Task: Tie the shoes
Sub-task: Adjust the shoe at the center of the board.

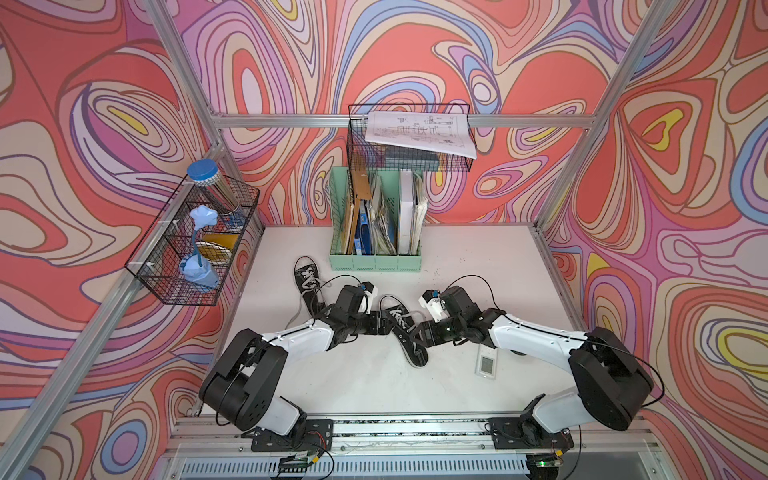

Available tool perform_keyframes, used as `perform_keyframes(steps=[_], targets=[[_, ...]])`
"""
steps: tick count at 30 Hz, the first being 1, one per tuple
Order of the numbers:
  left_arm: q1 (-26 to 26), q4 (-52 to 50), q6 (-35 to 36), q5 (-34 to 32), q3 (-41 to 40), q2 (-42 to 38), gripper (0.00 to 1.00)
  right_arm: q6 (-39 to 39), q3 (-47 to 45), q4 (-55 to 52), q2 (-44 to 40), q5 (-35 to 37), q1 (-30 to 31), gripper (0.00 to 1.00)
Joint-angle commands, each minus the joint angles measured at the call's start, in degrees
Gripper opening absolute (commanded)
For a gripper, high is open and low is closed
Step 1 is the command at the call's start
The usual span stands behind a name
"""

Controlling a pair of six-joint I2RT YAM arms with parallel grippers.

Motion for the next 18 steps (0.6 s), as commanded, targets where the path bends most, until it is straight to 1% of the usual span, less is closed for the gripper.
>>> perform_keyframes(steps=[1,7,11,14,16,18], targets=[[-0.45,3.26,-1.58,1.88,1.51,1.95,0.84,2.17,-1.80,4.27,0.35,-1.16,1.06,0.53],[-0.40,5.50,-2.67,3.14,3.96,6.77,0.83,5.12,-3.76,10.08,1.15,-2.78,3.73,0.52],[-0.41,5.99,-3.06,4.15,6.17,10.13,0.82,7.98,-5.21,15.75,1.53,-6.05,3.90,0.51],[-0.32,4.51,-2.18,4.58,8.38,11.80,0.82,7.05,-3.87,14.33,1.78,-5.47,3.90,0.52],[-0.07,2.30,-0.91,3.51,9.28,11.01,0.81,6.09,-3.05,12.06,0.86,-3.63,3.90,0.51],[0.32,0.12,0.68,1.06,8.96,8.75,0.82,5.22,-2.56,9.51,-1.32,-0.89,3.90,0.53]])
